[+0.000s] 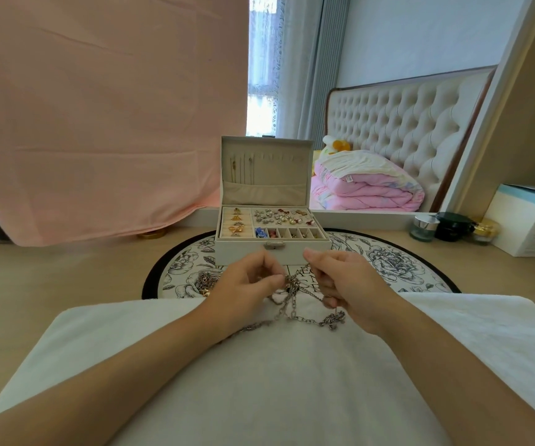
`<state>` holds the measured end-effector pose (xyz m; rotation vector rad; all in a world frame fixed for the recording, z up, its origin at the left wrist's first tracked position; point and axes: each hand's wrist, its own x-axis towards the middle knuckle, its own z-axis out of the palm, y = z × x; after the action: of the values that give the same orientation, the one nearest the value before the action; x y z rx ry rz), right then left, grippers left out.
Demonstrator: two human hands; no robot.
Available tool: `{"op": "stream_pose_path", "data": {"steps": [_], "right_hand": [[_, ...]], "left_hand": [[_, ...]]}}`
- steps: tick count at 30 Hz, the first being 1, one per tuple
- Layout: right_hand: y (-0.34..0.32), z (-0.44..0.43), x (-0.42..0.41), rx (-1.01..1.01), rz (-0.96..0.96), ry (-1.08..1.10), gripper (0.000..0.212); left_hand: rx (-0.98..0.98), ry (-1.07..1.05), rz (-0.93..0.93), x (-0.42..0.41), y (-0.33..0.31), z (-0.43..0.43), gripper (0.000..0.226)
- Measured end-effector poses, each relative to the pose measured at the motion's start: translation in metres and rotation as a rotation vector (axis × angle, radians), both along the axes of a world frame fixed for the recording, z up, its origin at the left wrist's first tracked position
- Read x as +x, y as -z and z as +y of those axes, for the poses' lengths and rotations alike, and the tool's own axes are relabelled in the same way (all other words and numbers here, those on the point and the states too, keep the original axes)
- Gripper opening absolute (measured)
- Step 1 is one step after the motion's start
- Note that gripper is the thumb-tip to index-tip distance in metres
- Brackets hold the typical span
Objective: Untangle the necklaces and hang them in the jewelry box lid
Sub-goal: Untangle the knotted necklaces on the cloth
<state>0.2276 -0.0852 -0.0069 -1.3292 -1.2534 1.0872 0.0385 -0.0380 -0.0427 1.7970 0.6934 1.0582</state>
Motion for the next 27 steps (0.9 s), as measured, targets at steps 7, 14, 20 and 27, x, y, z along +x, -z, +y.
{"op": "stream_pose_path", "data": {"steps": [7, 14, 20, 27], "right_hand": [[-0.011, 0.0, 0.015, 0.007, 0.516, -0.045, 0.02], [-0.005, 0.004, 0.016, -0.017, 0.274, 0.059, 0.012], [0.013, 0.012, 0.016, -0.018, -0.07, 0.233, 0.014], [0.013, -0.001, -0.009, 0.174, -0.481, 0.128, 0.013]], "left_hand": [[-0.071, -0.059, -0.02, -0.001, -0.002, 0.001, 0.014], [0.499, -0.322, 0.577, -0.012, -0.004, 0.003, 0.006], [0.435, -0.22, 0.458, -0.011, -0.005, 0.004, 0.009], [-0.06, -0.04, 0.03, -0.003, -0.018, -0.001, 0.02]]}}
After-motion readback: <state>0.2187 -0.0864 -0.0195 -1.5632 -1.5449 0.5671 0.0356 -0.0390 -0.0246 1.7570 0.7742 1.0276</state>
